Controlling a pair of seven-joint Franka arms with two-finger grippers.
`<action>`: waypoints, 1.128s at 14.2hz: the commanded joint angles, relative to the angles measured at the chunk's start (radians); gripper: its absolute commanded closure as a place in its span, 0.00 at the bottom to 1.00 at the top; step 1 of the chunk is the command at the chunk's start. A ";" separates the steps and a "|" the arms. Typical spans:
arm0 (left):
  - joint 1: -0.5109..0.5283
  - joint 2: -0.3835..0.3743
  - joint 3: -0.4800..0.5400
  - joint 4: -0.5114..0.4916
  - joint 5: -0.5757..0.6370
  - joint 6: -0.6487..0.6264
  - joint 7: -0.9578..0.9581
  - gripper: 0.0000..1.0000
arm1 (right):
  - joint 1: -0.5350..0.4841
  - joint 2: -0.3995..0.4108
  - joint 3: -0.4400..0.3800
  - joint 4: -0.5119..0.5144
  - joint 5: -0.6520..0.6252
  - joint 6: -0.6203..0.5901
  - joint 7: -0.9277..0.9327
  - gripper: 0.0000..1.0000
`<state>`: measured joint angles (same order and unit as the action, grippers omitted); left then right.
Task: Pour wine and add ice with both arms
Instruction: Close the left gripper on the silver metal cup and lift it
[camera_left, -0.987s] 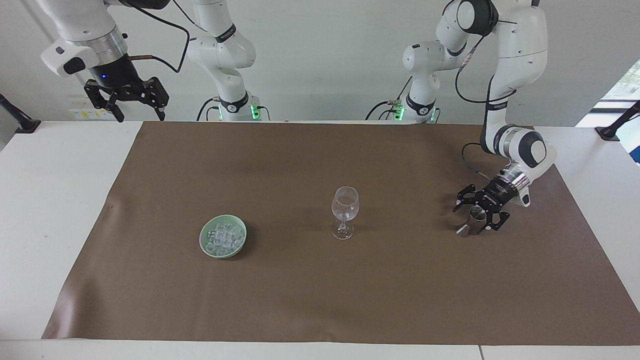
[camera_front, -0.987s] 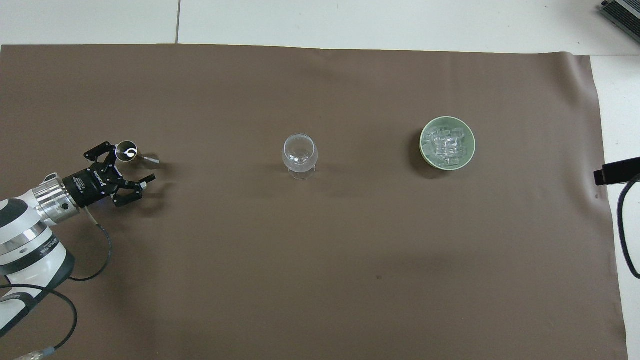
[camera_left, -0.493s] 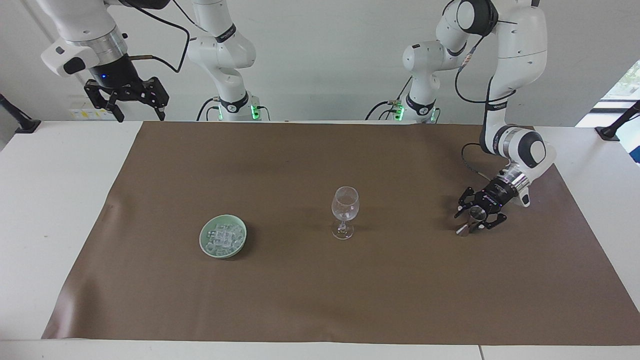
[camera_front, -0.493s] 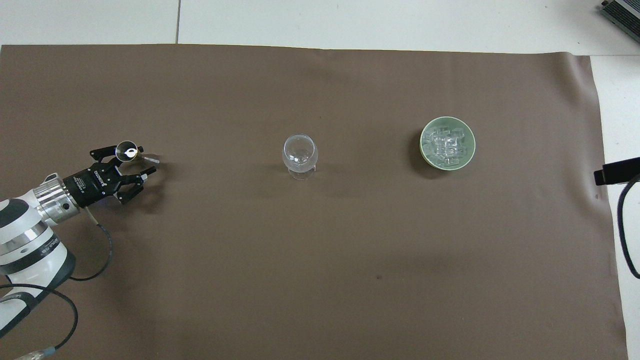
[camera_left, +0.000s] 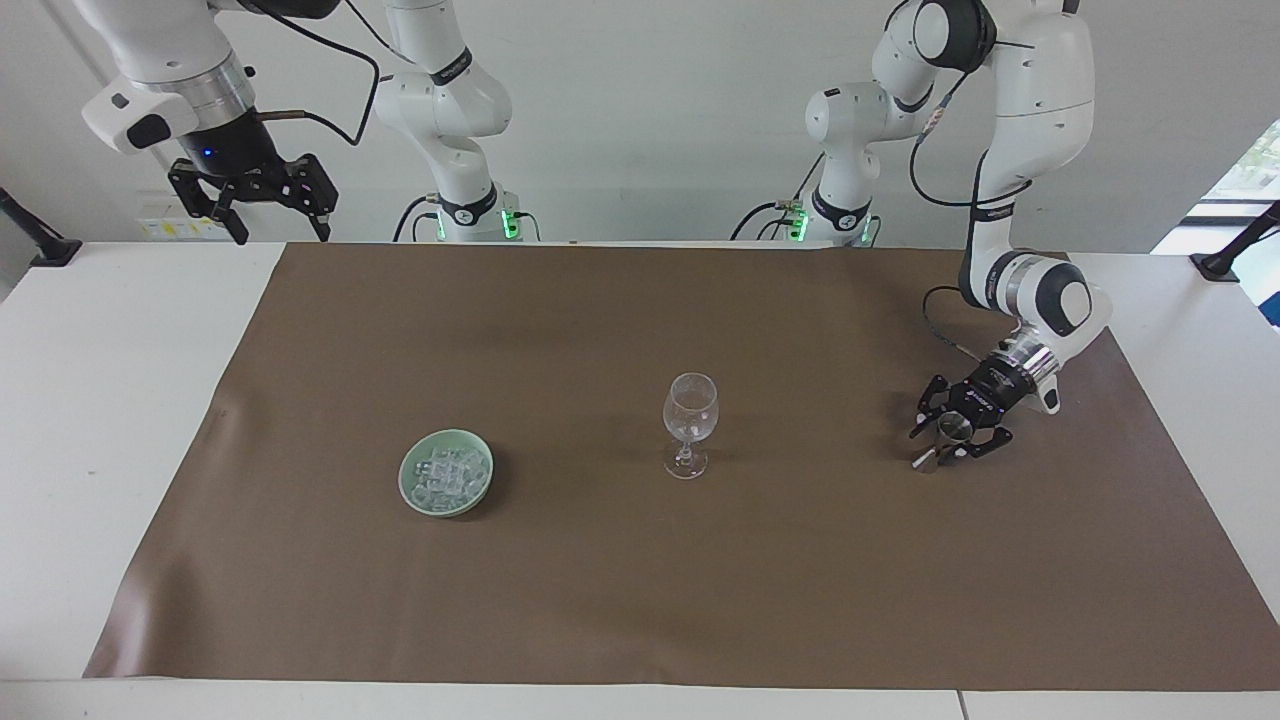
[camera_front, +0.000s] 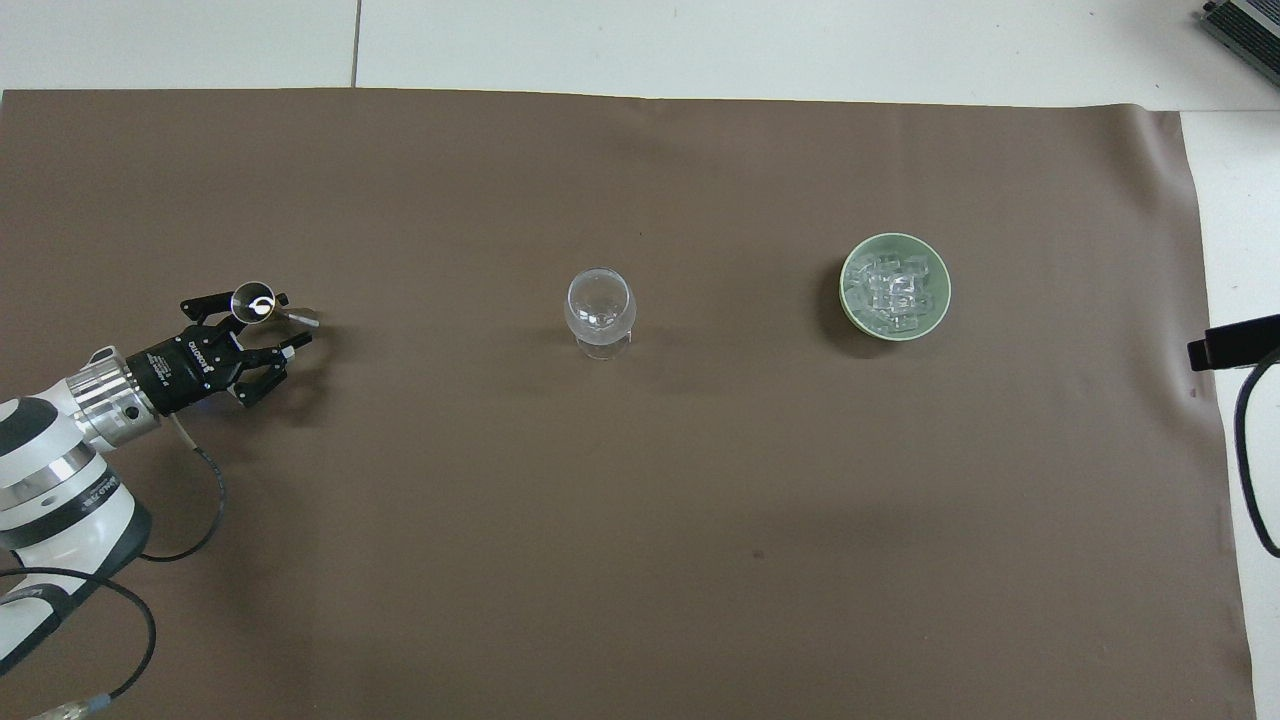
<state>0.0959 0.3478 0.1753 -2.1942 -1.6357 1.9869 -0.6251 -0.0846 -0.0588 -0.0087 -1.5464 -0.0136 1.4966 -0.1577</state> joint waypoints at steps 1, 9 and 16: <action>-0.007 0.002 0.003 -0.001 -0.024 0.013 0.007 0.46 | 0.000 -0.012 0.001 -0.006 0.001 0.004 0.012 0.00; 0.001 0.002 0.003 0.001 -0.024 0.004 0.005 0.55 | 0.000 -0.012 0.001 -0.006 0.001 0.004 0.012 0.00; 0.001 0.002 0.003 -0.001 -0.024 0.004 0.005 0.80 | 0.000 -0.012 0.001 -0.006 0.001 0.004 0.012 0.00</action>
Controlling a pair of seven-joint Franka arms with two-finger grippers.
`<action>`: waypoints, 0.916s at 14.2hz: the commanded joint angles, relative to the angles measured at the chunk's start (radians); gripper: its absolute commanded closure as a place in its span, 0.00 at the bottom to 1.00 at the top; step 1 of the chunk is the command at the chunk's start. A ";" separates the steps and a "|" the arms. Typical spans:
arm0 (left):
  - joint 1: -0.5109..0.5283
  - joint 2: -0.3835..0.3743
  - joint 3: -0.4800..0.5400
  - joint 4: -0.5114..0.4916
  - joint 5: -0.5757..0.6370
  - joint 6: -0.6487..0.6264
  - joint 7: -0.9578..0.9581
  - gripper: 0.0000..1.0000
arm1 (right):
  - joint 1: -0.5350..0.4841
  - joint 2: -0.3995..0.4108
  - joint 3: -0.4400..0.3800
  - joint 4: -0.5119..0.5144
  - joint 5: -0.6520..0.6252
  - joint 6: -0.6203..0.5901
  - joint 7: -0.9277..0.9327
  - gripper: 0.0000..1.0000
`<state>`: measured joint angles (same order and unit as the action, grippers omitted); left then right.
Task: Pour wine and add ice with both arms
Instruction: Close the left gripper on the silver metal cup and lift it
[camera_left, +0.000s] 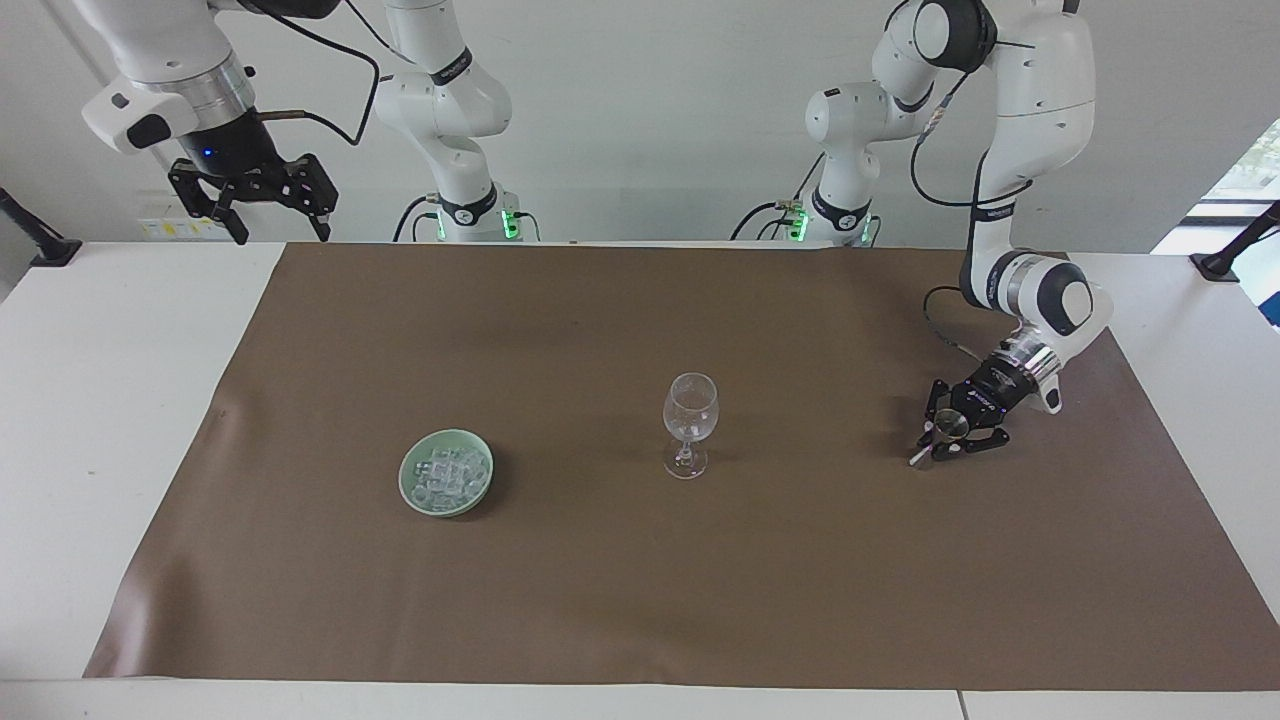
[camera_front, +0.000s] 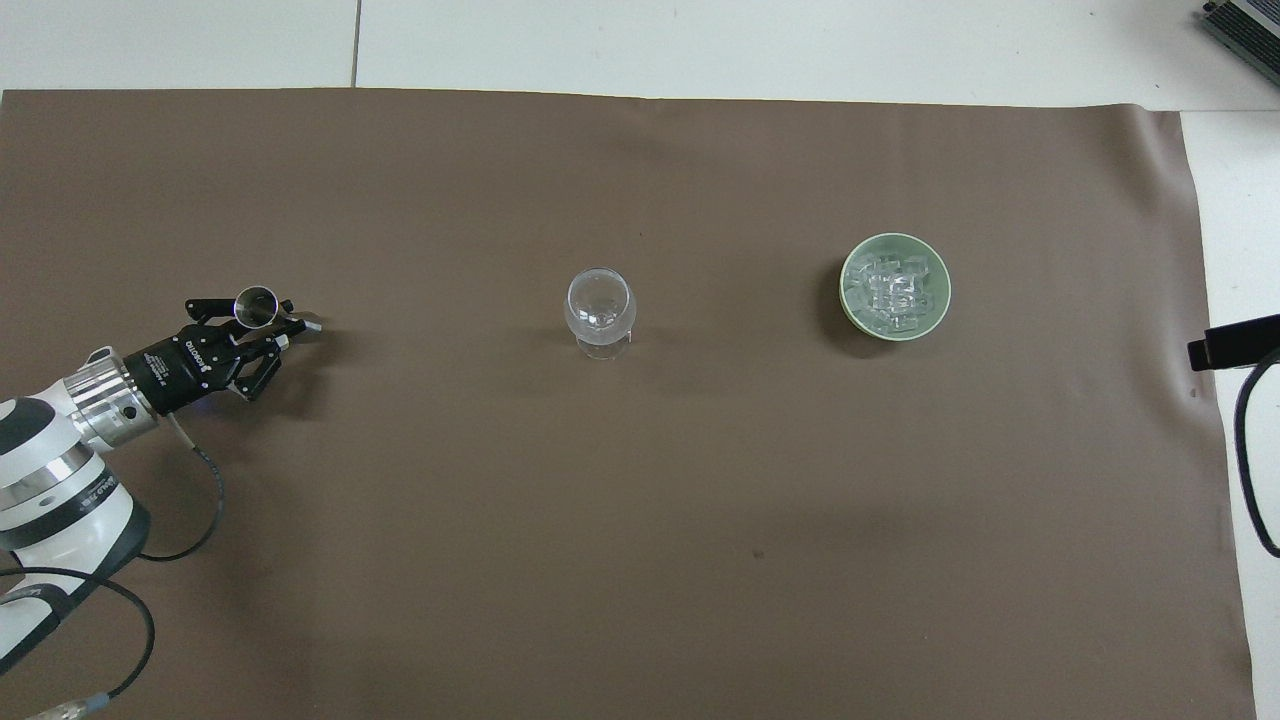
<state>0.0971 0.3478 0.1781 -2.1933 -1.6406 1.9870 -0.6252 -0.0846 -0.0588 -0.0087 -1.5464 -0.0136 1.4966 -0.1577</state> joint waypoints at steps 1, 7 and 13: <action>0.000 0.002 0.000 -0.002 -0.019 0.004 0.005 0.83 | 0.000 -0.012 0.001 -0.006 0.001 0.004 0.012 0.00; 0.001 0.002 0.000 -0.002 -0.019 -0.002 0.005 1.00 | 0.000 -0.012 0.001 -0.006 0.001 0.004 0.012 0.00; 0.004 -0.003 0.001 0.013 -0.015 -0.042 0.001 1.00 | 0.000 -0.012 0.000 -0.006 0.003 0.004 0.012 0.00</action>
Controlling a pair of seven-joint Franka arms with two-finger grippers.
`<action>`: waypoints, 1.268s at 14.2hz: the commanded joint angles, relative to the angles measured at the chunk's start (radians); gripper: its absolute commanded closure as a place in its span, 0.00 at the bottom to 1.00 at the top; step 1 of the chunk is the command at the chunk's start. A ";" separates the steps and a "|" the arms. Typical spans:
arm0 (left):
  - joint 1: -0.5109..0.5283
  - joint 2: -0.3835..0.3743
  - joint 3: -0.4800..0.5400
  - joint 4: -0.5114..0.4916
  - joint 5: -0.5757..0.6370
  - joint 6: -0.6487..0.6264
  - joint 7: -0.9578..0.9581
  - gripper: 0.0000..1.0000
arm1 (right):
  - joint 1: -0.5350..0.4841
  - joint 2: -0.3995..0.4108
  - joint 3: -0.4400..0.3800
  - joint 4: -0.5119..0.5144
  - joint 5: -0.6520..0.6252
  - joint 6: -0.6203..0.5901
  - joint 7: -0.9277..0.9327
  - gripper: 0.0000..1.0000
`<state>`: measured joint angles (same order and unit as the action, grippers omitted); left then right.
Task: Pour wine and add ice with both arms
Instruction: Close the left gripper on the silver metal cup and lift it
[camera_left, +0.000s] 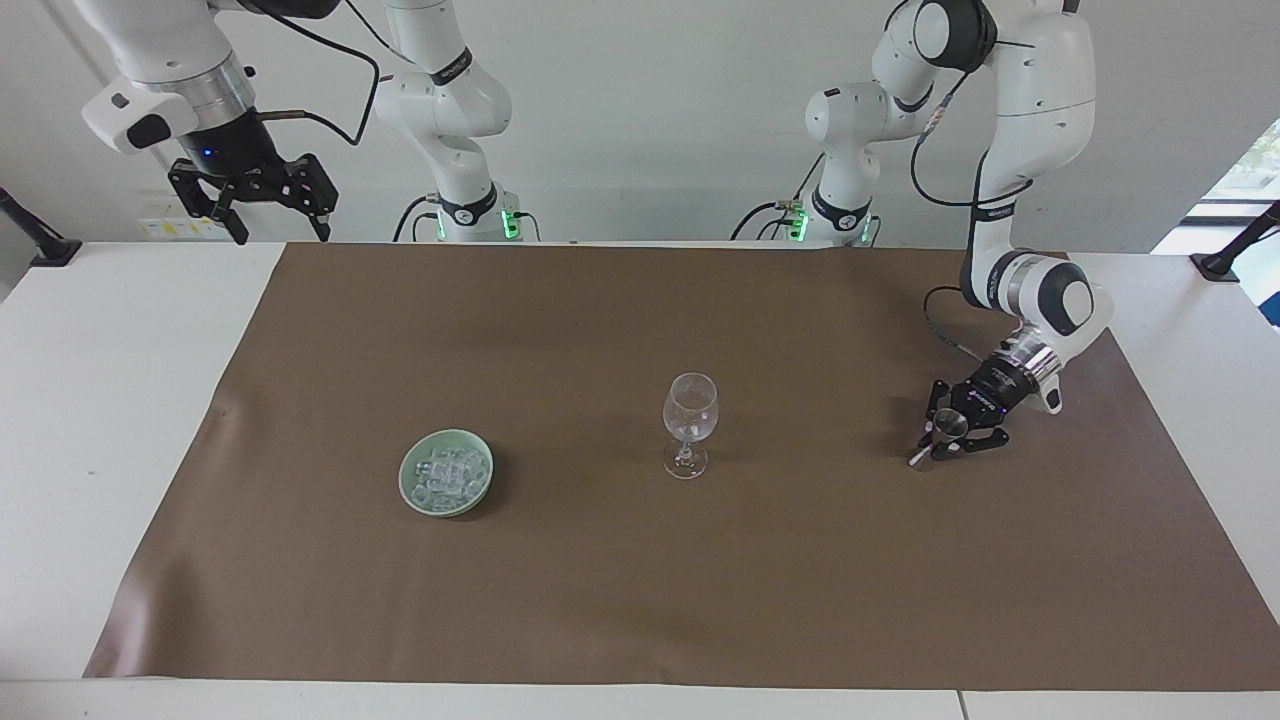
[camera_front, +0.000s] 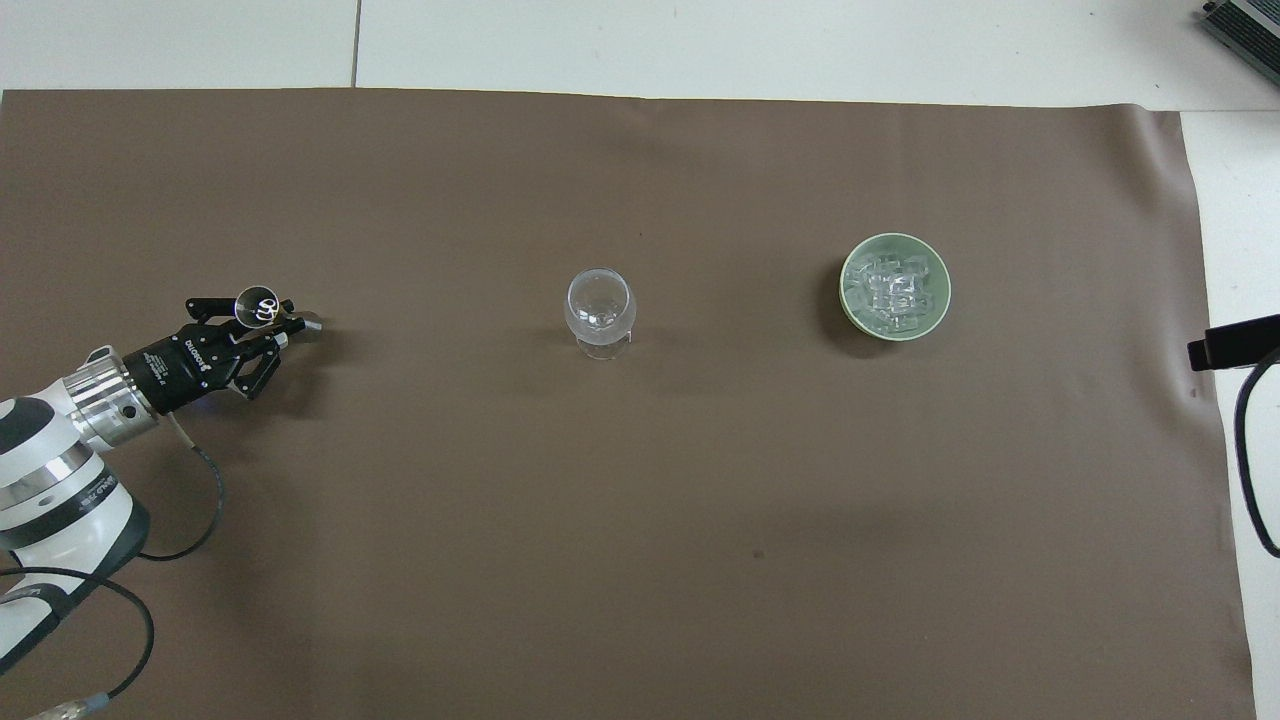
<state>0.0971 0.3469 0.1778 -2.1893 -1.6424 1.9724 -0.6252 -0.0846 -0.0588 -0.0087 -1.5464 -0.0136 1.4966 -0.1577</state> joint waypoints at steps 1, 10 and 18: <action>0.003 -0.003 0.002 0.011 -0.011 -0.026 -0.008 1.00 | 0.000 -0.012 0.000 -0.006 0.003 0.004 0.012 0.00; -0.011 -0.094 -0.035 0.042 0.045 0.025 -0.169 1.00 | 0.000 -0.012 0.001 -0.006 0.001 0.004 0.012 0.00; -0.019 -0.207 -0.141 0.043 0.133 0.100 -0.359 1.00 | 0.000 -0.012 0.000 -0.006 0.001 0.004 0.012 0.00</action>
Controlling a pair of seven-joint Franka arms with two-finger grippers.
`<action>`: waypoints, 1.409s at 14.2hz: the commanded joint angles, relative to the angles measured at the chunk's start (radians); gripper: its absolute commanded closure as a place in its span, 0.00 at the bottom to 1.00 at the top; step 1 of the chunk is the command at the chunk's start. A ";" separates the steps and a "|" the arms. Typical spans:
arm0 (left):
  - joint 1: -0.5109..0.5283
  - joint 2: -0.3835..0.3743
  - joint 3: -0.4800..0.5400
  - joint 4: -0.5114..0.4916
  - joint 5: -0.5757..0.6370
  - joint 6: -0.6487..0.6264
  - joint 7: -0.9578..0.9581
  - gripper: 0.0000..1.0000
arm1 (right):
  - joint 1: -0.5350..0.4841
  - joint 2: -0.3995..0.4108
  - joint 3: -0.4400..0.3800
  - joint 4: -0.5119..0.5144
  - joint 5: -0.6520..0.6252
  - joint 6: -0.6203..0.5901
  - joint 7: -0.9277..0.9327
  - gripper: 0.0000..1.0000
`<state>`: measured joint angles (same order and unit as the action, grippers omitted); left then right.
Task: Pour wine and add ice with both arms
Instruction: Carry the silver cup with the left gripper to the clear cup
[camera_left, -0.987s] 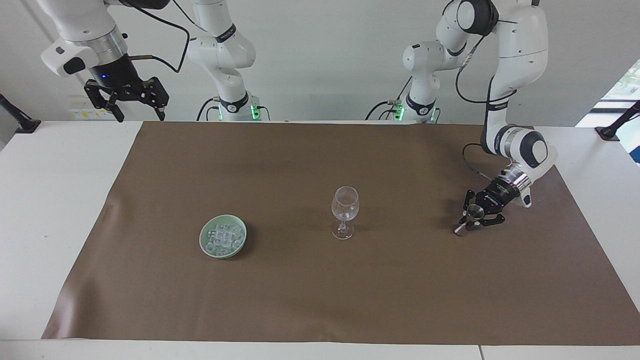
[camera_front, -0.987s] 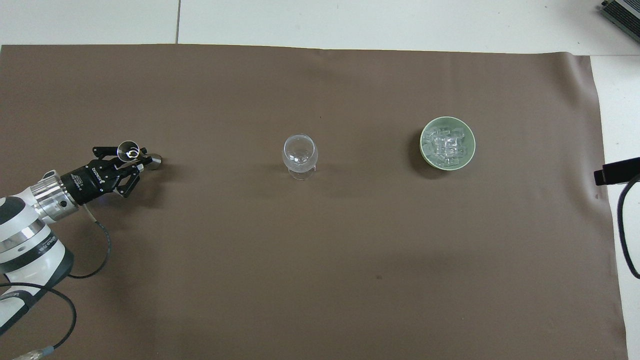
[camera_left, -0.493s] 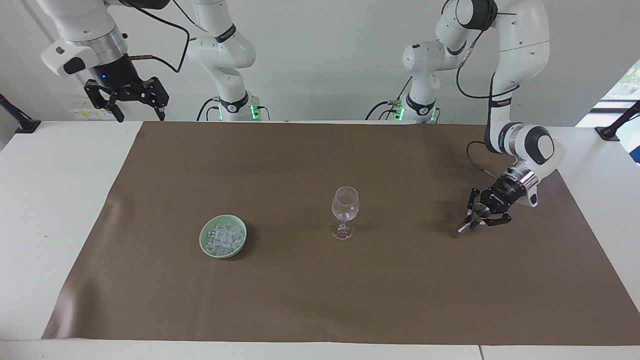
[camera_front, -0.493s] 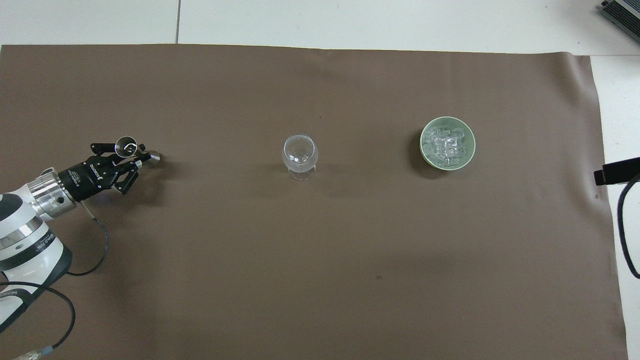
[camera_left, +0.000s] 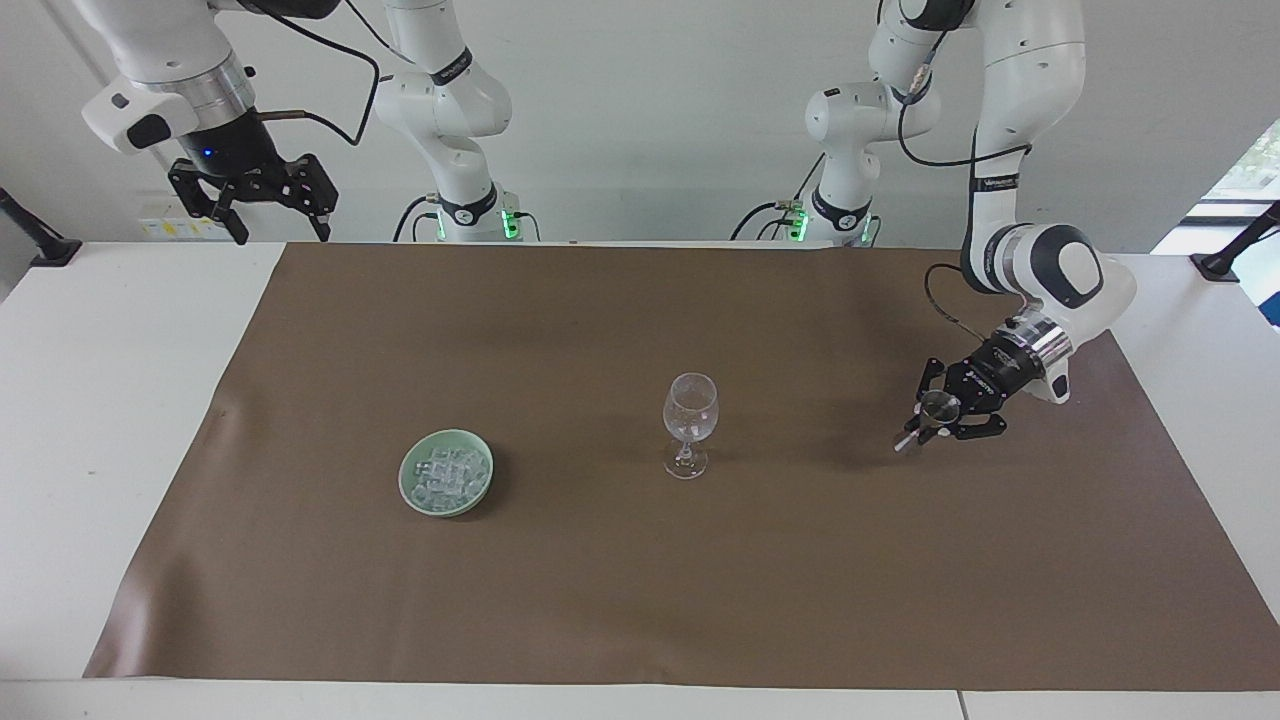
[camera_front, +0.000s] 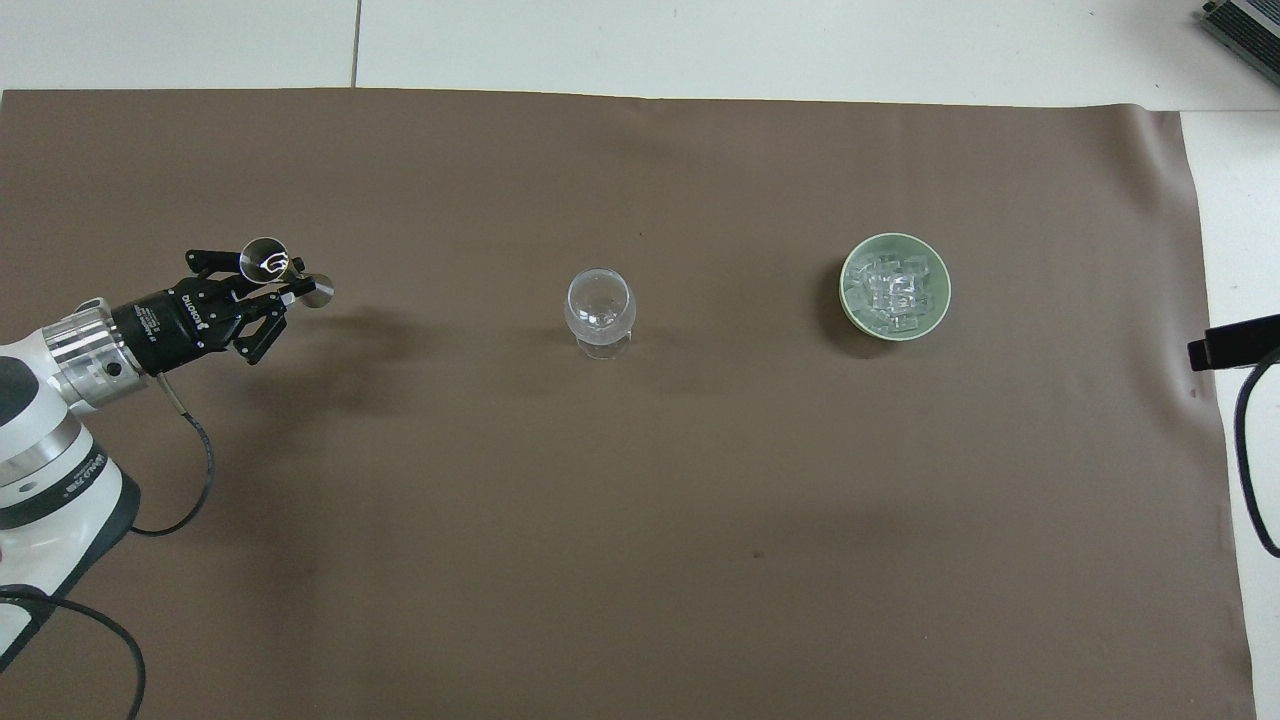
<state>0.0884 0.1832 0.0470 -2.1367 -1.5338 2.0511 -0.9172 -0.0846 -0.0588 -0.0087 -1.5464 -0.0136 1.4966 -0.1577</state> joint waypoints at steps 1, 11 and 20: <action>-0.010 -0.057 -0.024 -0.014 0.026 0.021 -0.081 1.00 | 0.000 -0.012 0.001 -0.006 0.003 0.004 0.012 0.00; -0.010 -0.123 -0.182 -0.031 0.027 0.132 -0.140 1.00 | 0.000 -0.012 0.000 -0.006 0.003 0.004 0.012 0.00; -0.010 -0.177 -0.344 -0.043 0.029 0.271 -0.183 1.00 | 0.000 -0.012 0.001 -0.006 0.001 0.004 0.012 0.00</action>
<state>0.0835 0.0521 -0.2693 -2.1462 -1.5172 2.2729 -1.0647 -0.0846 -0.0588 -0.0087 -1.5464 -0.0136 1.4966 -0.1577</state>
